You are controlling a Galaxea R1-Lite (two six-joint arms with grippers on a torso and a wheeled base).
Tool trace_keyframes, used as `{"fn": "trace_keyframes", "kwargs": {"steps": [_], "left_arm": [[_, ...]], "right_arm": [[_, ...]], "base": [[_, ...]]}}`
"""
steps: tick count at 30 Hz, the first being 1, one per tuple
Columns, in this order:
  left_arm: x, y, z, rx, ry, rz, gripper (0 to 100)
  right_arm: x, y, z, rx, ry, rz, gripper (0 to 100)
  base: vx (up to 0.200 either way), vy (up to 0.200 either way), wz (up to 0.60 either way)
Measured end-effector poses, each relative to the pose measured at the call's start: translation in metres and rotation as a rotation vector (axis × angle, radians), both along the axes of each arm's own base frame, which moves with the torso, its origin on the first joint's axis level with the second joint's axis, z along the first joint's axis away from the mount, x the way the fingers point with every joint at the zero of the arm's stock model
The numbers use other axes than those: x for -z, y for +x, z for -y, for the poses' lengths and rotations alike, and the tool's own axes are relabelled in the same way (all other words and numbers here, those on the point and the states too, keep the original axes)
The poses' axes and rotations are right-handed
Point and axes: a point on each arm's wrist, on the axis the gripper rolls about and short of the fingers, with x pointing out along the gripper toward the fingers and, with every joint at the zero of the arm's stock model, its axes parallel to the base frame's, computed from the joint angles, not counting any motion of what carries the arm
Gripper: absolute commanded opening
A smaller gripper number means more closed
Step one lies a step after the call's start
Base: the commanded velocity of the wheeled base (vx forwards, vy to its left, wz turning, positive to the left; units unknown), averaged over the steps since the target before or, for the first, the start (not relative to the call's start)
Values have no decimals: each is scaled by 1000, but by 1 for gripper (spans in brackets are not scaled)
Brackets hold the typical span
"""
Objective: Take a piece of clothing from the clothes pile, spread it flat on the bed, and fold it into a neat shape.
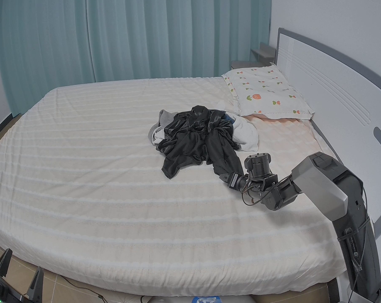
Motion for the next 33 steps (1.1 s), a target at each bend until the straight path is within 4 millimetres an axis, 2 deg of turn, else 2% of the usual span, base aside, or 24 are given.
{"fn": "trace_keyframes", "kwargs": {"steps": [6, 10, 14, 21, 30, 33], "left_arm": [[0, 0, 0, 0, 0, 0, 100], [0, 0, 0, 0, 0, 0, 100], [0, 0, 0, 0, 0, 0, 100], [0, 0, 0, 0, 0, 0, 100], [0, 0, 0, 0, 3, 1, 100], [0, 0, 0, 2, 7, 1, 100]], "right_arm": [[5, 4, 1, 9, 2, -5, 0], [5, -4, 5, 10, 1, -30, 0], [-6, -19, 8, 0, 26, -24, 0], [-41, -60, 14, -64, 100, 14, 0], [-99, -145, 26, -230, 203, 97, 0], [-122, -167, 31, -282, 239, 152, 0]], "base": [[0, 0, 0], [0, 0, 0], [0, 0, 0], [0, 0, 0], [0, 0, 0], [0, 0, 0]]}}
